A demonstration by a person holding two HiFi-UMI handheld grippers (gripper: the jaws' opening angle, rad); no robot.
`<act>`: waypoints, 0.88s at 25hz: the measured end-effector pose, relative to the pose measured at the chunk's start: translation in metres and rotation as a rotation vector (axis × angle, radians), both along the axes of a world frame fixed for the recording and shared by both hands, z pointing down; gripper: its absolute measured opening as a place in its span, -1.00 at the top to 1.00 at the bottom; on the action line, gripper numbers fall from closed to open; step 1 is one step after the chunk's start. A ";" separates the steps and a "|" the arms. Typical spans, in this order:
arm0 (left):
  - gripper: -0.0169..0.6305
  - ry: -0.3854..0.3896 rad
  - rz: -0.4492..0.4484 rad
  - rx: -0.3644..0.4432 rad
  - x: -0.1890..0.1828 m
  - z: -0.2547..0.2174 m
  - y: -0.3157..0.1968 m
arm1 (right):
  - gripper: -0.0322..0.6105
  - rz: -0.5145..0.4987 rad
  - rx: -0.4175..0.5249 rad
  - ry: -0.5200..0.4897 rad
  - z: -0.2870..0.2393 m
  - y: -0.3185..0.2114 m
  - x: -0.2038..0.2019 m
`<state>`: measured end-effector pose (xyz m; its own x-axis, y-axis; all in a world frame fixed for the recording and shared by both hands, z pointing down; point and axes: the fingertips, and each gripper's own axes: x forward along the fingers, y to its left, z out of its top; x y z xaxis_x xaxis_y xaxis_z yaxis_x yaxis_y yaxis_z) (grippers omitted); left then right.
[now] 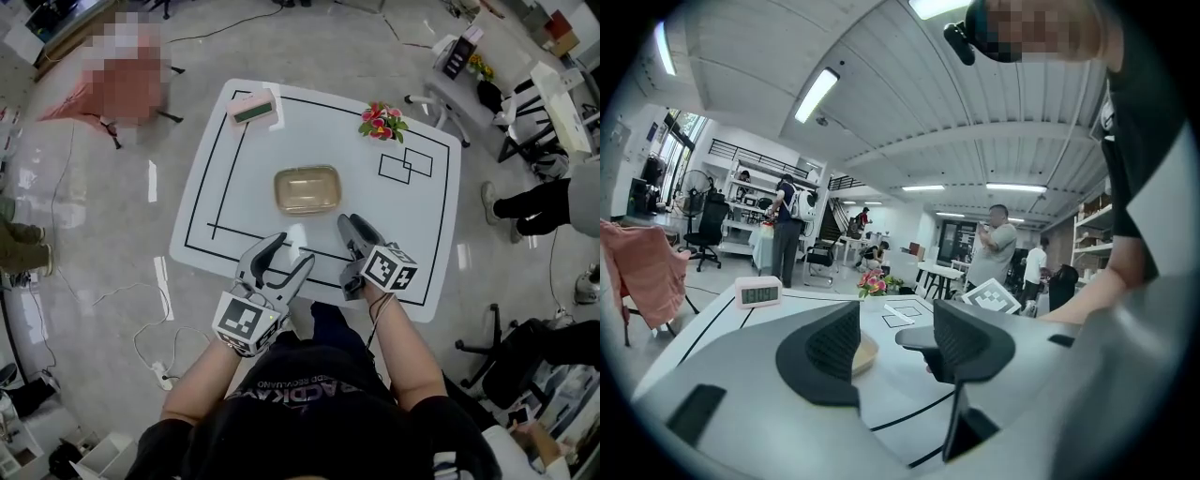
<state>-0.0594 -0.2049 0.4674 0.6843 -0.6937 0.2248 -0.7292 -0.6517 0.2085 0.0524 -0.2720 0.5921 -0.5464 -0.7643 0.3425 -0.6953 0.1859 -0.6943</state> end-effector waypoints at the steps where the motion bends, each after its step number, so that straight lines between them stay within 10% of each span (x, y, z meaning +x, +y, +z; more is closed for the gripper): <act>1: 0.21 -0.002 -0.004 -0.005 0.001 0.002 -0.002 | 0.42 0.002 -0.013 -0.024 0.004 -0.002 0.000; 22: 0.20 -0.011 -0.072 -0.071 -0.003 0.030 -0.030 | 0.37 0.018 -0.227 -0.232 0.059 -0.040 -0.017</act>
<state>-0.0623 -0.2346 0.4971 0.6305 -0.7229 0.2826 -0.7761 -0.5814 0.2443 0.0353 -0.3116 0.6510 -0.6165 -0.6931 0.3735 -0.5158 -0.0029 -0.8567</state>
